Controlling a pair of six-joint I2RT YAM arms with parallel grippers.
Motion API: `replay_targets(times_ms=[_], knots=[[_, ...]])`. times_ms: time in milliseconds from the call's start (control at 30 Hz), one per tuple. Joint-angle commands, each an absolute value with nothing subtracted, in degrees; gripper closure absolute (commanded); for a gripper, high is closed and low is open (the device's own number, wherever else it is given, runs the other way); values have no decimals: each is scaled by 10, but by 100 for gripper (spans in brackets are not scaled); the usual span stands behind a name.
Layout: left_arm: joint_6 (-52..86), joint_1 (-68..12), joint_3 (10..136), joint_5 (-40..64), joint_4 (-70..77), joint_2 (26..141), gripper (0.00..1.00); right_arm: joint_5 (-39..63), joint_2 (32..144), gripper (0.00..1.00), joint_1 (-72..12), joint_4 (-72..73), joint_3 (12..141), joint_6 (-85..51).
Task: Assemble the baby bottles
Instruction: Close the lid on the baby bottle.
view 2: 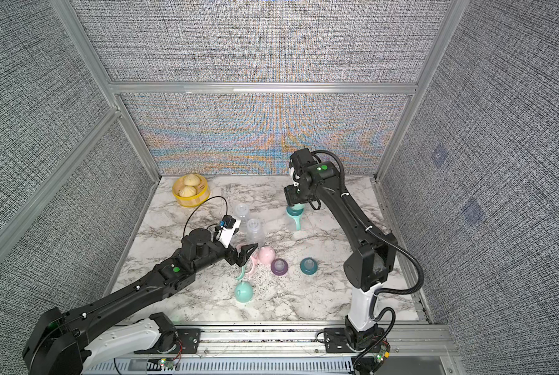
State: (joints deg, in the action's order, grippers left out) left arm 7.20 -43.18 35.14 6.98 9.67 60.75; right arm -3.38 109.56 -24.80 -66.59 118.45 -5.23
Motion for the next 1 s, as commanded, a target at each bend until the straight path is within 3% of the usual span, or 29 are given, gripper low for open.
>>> replay_targets(times_ms=[0,967], knots=[[63,-431,348,58,89,598,0,-50,1128,30,-249,-721,1227,-29],[62,-430,345,54,84,592,0,-28,1261,30,-236,-755,1316,12]])
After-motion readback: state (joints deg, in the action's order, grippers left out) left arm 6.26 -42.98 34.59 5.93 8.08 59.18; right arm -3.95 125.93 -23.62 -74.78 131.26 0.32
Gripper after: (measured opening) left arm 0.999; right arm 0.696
